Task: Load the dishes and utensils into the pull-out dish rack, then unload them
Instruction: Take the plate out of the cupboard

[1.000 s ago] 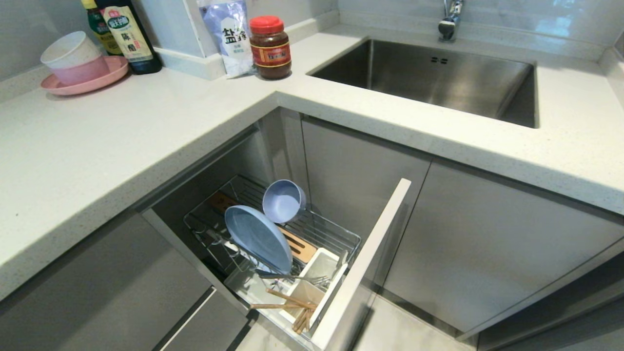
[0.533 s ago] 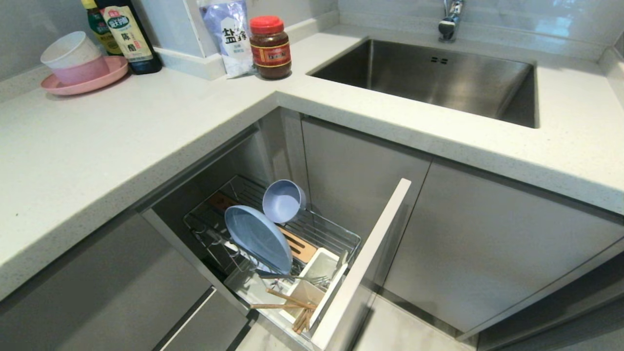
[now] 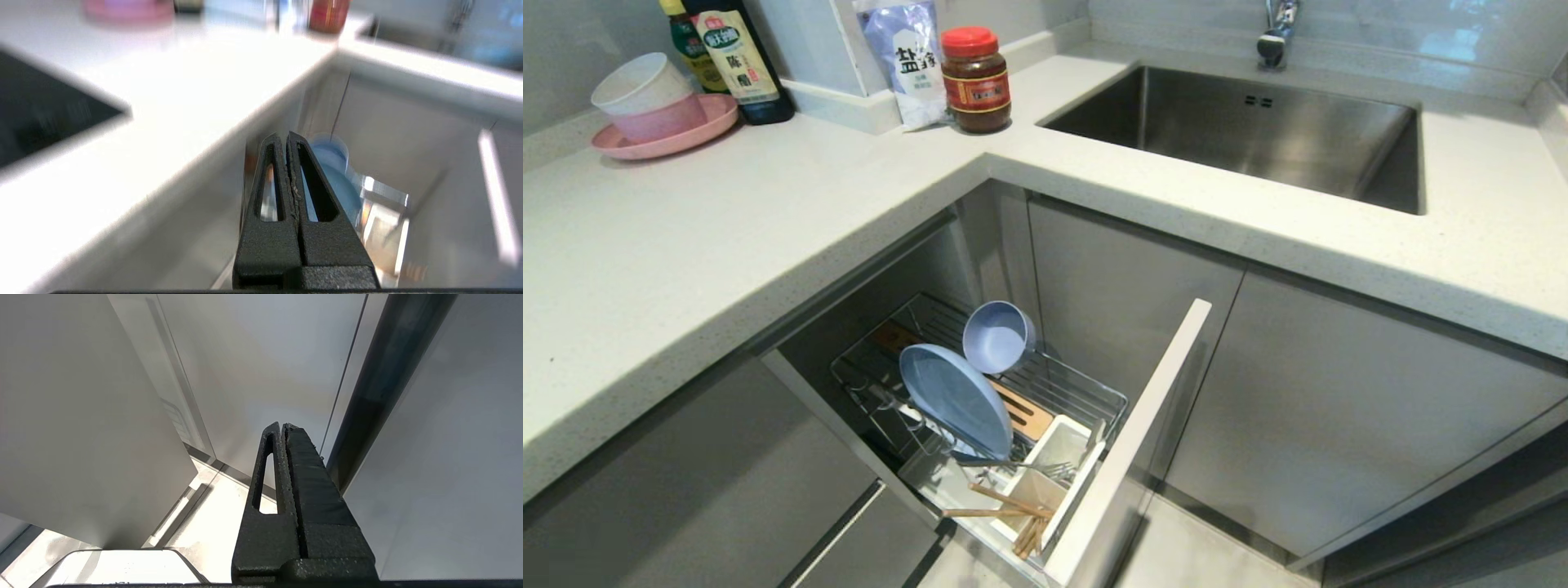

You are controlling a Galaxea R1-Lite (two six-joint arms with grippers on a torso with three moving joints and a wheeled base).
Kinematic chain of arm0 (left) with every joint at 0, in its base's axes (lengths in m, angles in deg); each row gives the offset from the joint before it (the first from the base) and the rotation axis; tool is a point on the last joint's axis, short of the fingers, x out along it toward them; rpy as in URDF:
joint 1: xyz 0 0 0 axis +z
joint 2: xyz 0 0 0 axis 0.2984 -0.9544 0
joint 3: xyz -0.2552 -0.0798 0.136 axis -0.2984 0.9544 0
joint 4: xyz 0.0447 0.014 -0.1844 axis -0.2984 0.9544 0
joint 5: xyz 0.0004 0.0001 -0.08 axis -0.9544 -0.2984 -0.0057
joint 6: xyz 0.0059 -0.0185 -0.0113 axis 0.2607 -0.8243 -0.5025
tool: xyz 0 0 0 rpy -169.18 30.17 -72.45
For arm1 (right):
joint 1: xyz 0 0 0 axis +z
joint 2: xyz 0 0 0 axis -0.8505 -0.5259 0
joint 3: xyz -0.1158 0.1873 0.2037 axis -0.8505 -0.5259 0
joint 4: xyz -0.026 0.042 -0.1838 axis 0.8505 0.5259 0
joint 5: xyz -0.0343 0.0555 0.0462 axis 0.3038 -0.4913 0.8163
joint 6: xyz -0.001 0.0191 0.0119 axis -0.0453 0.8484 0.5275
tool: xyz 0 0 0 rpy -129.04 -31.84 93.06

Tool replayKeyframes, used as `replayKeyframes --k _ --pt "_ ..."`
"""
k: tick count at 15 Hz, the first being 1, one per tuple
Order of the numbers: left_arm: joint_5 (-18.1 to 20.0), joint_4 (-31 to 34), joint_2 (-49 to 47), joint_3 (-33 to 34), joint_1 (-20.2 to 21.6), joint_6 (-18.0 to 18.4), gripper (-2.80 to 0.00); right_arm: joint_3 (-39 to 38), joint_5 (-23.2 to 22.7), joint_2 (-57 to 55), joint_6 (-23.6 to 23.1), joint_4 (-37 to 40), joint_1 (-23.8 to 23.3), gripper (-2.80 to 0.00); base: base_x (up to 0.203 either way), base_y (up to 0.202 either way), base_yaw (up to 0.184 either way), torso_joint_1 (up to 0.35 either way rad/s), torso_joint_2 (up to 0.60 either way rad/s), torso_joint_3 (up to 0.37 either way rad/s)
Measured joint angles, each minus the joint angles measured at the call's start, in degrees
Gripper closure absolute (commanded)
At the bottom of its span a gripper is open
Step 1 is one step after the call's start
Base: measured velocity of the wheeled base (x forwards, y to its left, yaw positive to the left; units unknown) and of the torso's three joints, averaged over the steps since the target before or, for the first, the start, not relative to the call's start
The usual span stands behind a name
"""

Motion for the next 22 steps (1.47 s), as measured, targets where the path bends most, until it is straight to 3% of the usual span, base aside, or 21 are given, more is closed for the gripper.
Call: replayKeyframes --k 7,10,12,15,19,22 --pt "0.18 -6.92 -27.03 -30.81 0.78 1.31 0.00 0.00 -0.01 0.00 0.00 0.00 0.00 0.00 0.000 0.000 0.000 0.000 0.00 0.000" --pt "-2.75 -7.14 -36.88 -40.15 -0.94 -8.64 0.00 0.00 -0.01 0.00 0.00 0.00 0.00 0.00 0.000 0.000 0.000 0.000 0.00 0.000" --pt "-5.80 -6.61 -41.91 -43.25 -5.66 -14.68 0.00 0.00 0.01 0.00 0.00 0.00 0.00 0.00 0.000 0.000 0.000 0.000 0.00 0.000" --pt "-12.18 -5.39 -47.44 -44.53 -15.05 -19.64 0.00 0.00 0.01 0.00 0.00 0.00 0.00 0.00 0.000 0.000 0.000 0.000 0.00 0.000" --pt "-22.59 -3.06 -54.10 -43.06 -29.79 -23.13 0.00 0.00 0.01 0.00 0.00 0.00 0.00 0.00 0.000 0.000 0.000 0.000 0.00 0.000" --pt "-30.16 -2.31 -59.33 -41.71 -37.03 -27.04 0.00 0.00 0.01 0.00 0.00 0.00 0.00 0.00 0.000 0.000 0.000 0.000 0.00 0.000"
